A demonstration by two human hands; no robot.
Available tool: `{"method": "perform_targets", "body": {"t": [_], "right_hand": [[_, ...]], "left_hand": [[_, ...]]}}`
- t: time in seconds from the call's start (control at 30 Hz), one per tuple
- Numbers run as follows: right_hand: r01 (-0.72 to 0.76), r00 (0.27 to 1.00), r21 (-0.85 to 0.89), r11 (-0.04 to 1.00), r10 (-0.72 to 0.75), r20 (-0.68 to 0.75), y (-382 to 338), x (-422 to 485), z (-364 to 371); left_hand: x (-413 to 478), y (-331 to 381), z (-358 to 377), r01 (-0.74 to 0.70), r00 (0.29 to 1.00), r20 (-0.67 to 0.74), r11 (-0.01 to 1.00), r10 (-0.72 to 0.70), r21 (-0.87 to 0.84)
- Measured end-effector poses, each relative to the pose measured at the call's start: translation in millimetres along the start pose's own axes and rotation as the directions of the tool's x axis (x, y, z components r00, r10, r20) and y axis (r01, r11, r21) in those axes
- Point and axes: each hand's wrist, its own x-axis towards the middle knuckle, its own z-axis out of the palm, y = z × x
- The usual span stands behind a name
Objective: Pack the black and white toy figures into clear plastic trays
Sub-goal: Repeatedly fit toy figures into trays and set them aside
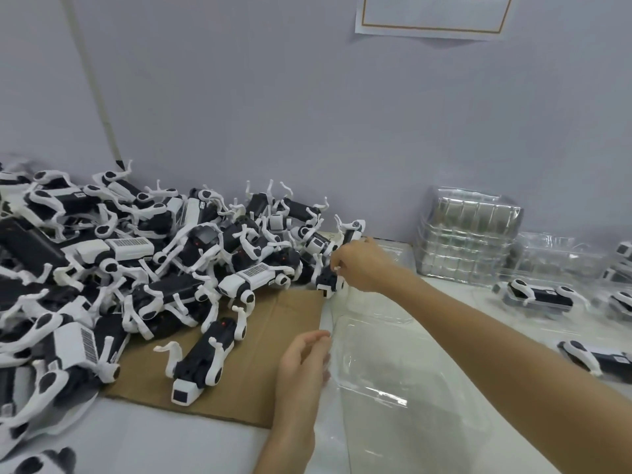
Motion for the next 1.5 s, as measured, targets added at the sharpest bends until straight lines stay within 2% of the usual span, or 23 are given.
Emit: {"method": "perform_targets", "body": {"t": [0.13,0.2,0.27,0.33,0.5,0.57,0.63,0.73,0.87,0.93,1.03,1.1,1.17,1.27,1.33,1.37,1.43,1.5], "right_hand": [[-0.04,0.994,0.065,0.997,0.047,-0.101,9.0,-8.1,0.1],[-0.129,0.965,0.155,0.98,0.16,-0.209,16.7,-9.8,-2.6],[-0.19,0.92,0.314,0.93,0.28,-0.273,28.4,-12.0,-8.5],[-0.192,0.908,0.453,0.871,0.333,-0.256,38.5,-16.0,-15.6],[-0.11,0.908,0.709,0.697,0.36,-0.213,31.8,-35.7,-28.9],[-0.086,0.903,0.81,0.58,0.388,-0.182,26.0,-45.6,-32.8],[-0.078,0.891,0.907,0.413,0.437,-0.123,21.8,-54.5,-38.8],[-0.046,0.849,0.999,0.028,0.528,0.025,17.2,-65.3,-55.6],[-0.008,0.84,0.913,-0.407,0.492,0.227,14.7,-86.7,-72.7],[-0.01,0.857,0.835,-0.551,0.425,0.29,11.1,-100.4,-76.1],[-0.062,0.892,0.769,-0.636,0.311,0.329,2.2,-120.5,-79.8],[-0.119,0.919,0.74,-0.662,0.208,0.334,-5.3,-133.8,-81.7],[-0.152,0.946,0.735,-0.661,0.118,0.302,-12.1,-144.9,-83.2],[-0.138,0.966,0.832,-0.538,0.111,0.232,-18.6,-155.6,-86.3],[-0.102,0.961,0.912,-0.398,0.198,0.194,-22.5,-161.3,-87.7],[-0.091,0.945,0.952,-0.291,0.276,0.175,-24.6,-164.9,-86.2],[-0.09,0.916,0.996,0.023,0.394,0.074,-31.5,-176.3,-83.3],[-0.055,0.953,0.968,0.245,0.302,-0.022,-38.3,-189.3,-76.7]], "left_hand": [[-4.9,1.3,3.8,-0.059,0.996,0.076,0.993,0.051,0.099],[-6.0,0.0,4.1,-0.066,0.994,0.094,0.987,0.053,0.144],[-6.4,-2.2,4.7,-0.063,0.994,0.101,0.982,0.045,0.177],[-5.8,-4.4,5.5,-0.065,0.993,0.108,0.976,0.044,0.206],[-5.7,-5.5,6.3,-0.091,0.988,0.144,0.966,0.057,0.243],[-6.9,-6.5,6.9,-0.1,0.983,0.172,0.962,0.057,0.252],[-8.5,-7.0,8.9,-0.119,0.979,0.193,0.952,0.065,0.283],[-9.4,-7.0,11.3,-0.138,0.977,0.199,0.937,0.076,0.32],[-11.5,-3.2,12.5,-0.191,0.971,0.192,0.945,0.142,0.267],[-14.2,0.9,13.1,-0.276,0.95,0.212,0.934,0.229,0.226],[-21.7,8.6,15.2,-0.45,0.881,0.255,0.872,0.398,0.194],[-26.8,13.1,17.4,-0.527,0.837,0.272,0.834,0.476,0.163],[-31.9,15.2,20.1,-0.555,0.813,0.307,0.817,0.494,0.157],[-35.7,11.9,23.3,-0.552,0.811,0.342,0.813,0.474,0.184],[-37.1,9.5,24.6,-0.544,0.82,0.323,0.819,0.473,0.18],[-38.0,9.1,25.7,-0.546,0.822,0.296,0.82,0.486,0.172],[-40.6,9.1,28.1,-0.561,0.821,0.217,0.815,0.527,0.144],[-43.5,9.0,29.4,-0.587,0.809,0.132,0.8,0.573,0.122]]}}
